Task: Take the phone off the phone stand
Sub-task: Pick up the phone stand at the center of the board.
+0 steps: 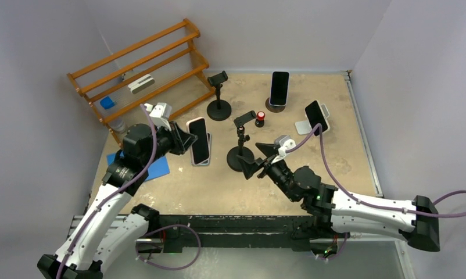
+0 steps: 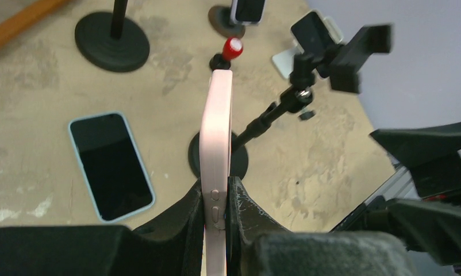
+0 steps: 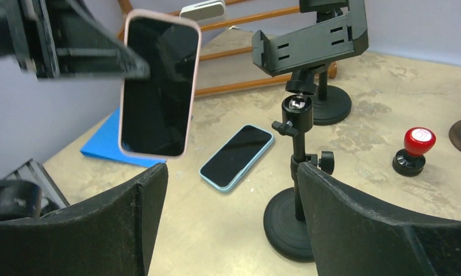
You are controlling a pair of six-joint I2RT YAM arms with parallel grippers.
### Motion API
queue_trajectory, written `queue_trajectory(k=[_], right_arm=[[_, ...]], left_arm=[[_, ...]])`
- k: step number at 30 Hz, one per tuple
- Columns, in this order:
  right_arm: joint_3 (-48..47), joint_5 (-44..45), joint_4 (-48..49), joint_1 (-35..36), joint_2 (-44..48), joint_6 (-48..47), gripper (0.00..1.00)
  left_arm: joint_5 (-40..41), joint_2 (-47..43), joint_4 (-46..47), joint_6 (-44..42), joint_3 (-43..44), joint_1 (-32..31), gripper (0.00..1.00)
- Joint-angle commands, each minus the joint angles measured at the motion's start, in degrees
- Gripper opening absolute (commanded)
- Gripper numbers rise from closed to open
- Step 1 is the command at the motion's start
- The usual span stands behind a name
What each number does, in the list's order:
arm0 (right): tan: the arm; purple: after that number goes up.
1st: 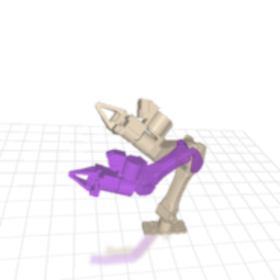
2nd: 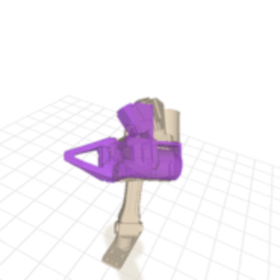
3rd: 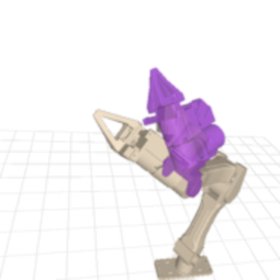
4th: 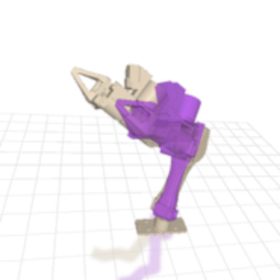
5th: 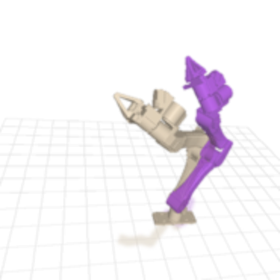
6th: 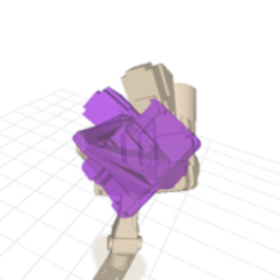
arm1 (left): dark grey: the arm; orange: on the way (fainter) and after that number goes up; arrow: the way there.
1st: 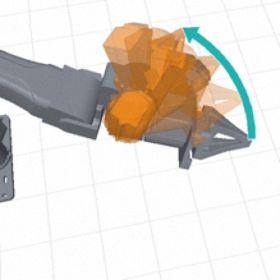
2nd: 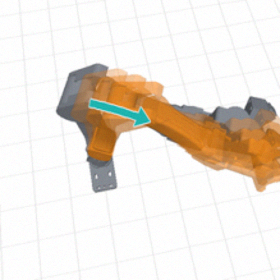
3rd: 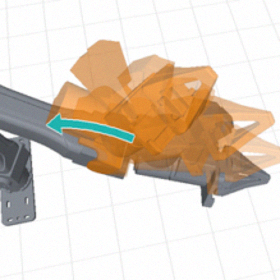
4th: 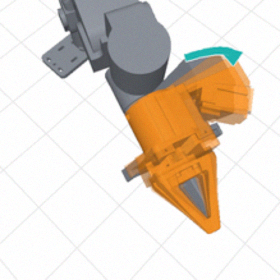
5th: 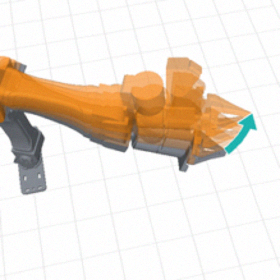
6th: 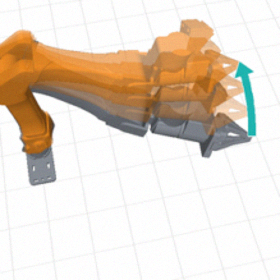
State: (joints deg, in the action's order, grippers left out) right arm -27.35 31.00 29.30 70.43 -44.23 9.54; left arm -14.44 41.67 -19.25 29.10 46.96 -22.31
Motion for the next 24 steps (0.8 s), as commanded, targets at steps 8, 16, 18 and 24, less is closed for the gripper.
queue_trajectory(k=[8,16,18,24], right_arm=[[0.0,-10.0,17.5,-15.2,-10.9,10.7,0.8],[-4.0,-10.2,22.1,-16.6,-21.0,9.4,0.79],[-5.2,-9.5,22.1,-16.9,-23.0,9.1,0.79],[-9.0,-9.1,21.9,-17.7,-27.5,8.4,0.75]], left_arm=[[-0.3,-1.0,6.7,-2.9,-4.7,0.1,0.0],[-0.2,-2.7,5.7,-3.4,-5.1,0.0,0.0],[-0.3,-3.2,5.6,-3.3,-5.3,0.0,0.0],[-0.3,-3.8,5.5,-3.3,-5.4,0.0,0.0]])
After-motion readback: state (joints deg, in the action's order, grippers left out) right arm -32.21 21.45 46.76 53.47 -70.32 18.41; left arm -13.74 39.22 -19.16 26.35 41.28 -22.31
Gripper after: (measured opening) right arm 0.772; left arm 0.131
